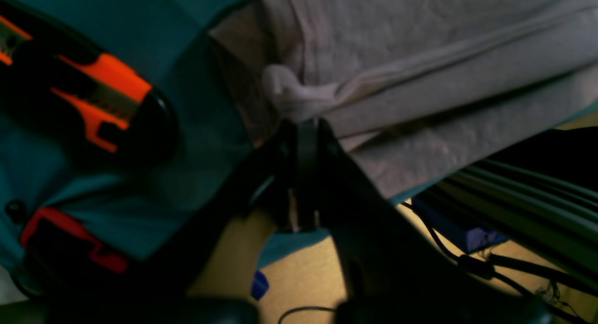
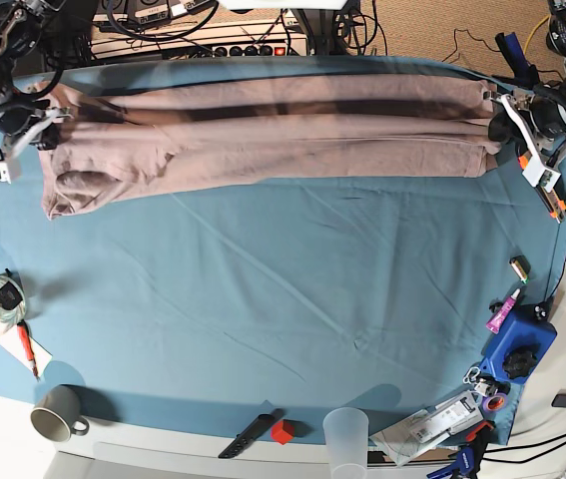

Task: Fold the T-shirt properly
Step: 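Lay the folded strip down and open both grippers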

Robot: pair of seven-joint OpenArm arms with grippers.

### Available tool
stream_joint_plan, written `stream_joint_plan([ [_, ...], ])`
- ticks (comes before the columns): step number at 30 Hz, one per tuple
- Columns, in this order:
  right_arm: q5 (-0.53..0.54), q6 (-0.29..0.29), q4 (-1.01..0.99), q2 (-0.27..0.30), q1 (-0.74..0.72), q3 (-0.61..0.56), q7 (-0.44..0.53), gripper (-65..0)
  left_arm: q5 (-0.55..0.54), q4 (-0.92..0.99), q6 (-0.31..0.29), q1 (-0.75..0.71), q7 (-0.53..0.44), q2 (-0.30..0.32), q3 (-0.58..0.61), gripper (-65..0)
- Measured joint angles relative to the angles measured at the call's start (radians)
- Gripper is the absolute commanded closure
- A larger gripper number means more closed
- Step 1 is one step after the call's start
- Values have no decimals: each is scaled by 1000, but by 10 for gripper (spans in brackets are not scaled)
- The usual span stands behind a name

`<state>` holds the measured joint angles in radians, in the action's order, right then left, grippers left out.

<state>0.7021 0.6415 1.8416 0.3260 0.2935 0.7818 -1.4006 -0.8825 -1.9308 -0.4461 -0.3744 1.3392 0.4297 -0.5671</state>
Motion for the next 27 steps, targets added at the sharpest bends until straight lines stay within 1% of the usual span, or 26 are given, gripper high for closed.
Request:
stream_joint_plan([
  [3, 19, 0, 0, -2, 9, 61, -10, 0, -2, 0, 0, 0, 0, 0, 0, 0],
  [5, 37, 1, 0, -3, 11, 82, -10, 0, -3, 0, 0, 0, 0, 0, 0, 0],
  [6, 35, 11, 0, -3, 11, 85, -10, 0, -3, 0, 0, 0, 0, 0, 0, 0],
  [16, 36, 11, 0, -3, 12, 85, -10, 0, -5, 0, 0, -13, 3, 0, 0, 0],
  [17, 36, 11, 0, -3, 12, 85, -10, 0, -5, 0, 0, -13, 3, 0, 0, -18],
  [18, 36, 11, 0, -3, 12, 85, -10, 0, -5, 0, -17, -13, 3, 0, 0, -81],
  [19, 36, 11, 0, -3, 12, 85, -10, -19, -5, 0, -31, -13, 3, 0, 0, -151],
  [20, 31, 11, 0, -3, 12, 85, -10, -60, 3, 0, -29, -13, 4, 0, 0, -218],
  [21, 28, 11, 0, -2, 14, 85, -9, -98, 10, 0, -29, -13, 5, 0, 0, -270],
  [22, 25, 10, 0, -2, 19, 87, -9, -131, 10, 0, -24, -13, 5, 0, -3, -302],
  [24, 32, 10, 0, 0, 44, 87, -9, -172, 10, 0, -23, -13, 4, 0, -3, -312],
  [27, 34, 10, 0, 0, 87, 88, -10, -177, 10, 0, -23, -24, 3, 1, -3, -312],
])
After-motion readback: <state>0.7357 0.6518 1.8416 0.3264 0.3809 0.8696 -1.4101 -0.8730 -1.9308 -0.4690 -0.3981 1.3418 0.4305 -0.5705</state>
